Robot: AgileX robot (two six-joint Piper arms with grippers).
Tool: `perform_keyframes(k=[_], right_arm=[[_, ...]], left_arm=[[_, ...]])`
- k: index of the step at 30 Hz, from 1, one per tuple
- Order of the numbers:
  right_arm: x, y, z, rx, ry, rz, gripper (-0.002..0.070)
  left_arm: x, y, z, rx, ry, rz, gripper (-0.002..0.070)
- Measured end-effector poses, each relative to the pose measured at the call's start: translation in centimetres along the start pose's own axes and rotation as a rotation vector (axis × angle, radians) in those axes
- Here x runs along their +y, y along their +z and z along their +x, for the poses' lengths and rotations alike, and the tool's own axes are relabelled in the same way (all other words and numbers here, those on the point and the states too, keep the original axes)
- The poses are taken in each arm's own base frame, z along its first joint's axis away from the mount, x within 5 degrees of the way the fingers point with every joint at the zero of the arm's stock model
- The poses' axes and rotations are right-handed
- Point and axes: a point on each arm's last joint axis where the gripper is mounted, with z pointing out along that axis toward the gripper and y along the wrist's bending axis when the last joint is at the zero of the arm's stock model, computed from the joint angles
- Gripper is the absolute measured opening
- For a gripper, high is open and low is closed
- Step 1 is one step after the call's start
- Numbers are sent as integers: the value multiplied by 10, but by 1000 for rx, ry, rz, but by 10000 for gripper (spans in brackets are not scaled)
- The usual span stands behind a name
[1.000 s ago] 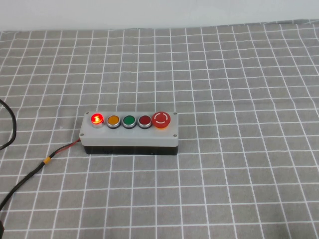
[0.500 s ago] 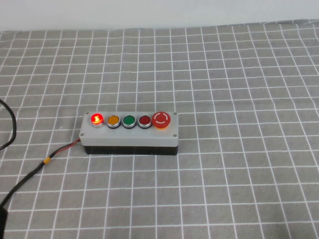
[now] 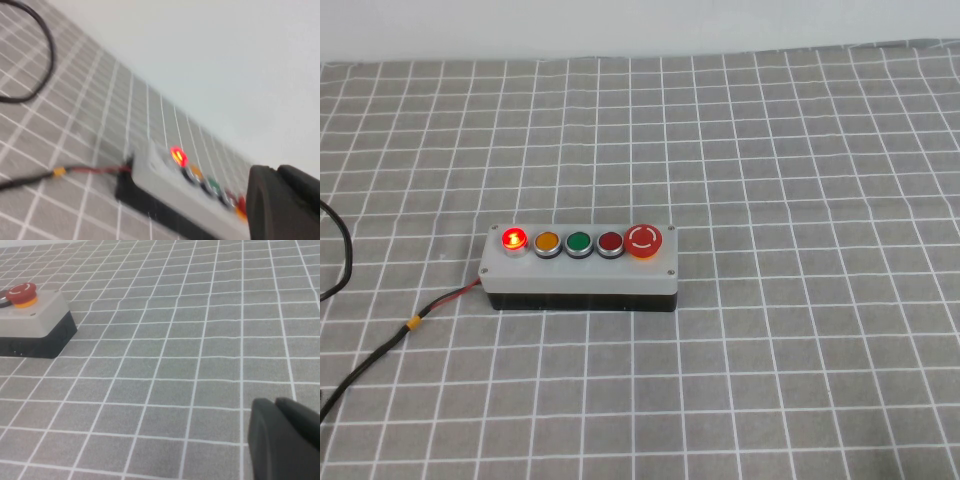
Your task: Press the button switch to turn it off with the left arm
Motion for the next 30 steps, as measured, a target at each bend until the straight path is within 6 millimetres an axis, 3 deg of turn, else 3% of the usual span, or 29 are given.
perform_keyframes(k=[5,12,19,24,30], right_arm=[[0,0,0,0,0,0,-17],[0,0,0,0,0,0,-17],[0,0,0,0,0,0,-17],[0,0,0,0,0,0,-17],[0,0,0,0,0,0,-17]], left_arm=[[-34,4,-29,239,149,-44,-3],[-65,40,-58,648,355,-104,-3],[-75,104,-74,930,466,-109,-3],[-80,155,-78,1003,517,-94,-3],[-93,217,-70,1066,602,-67,-3]])
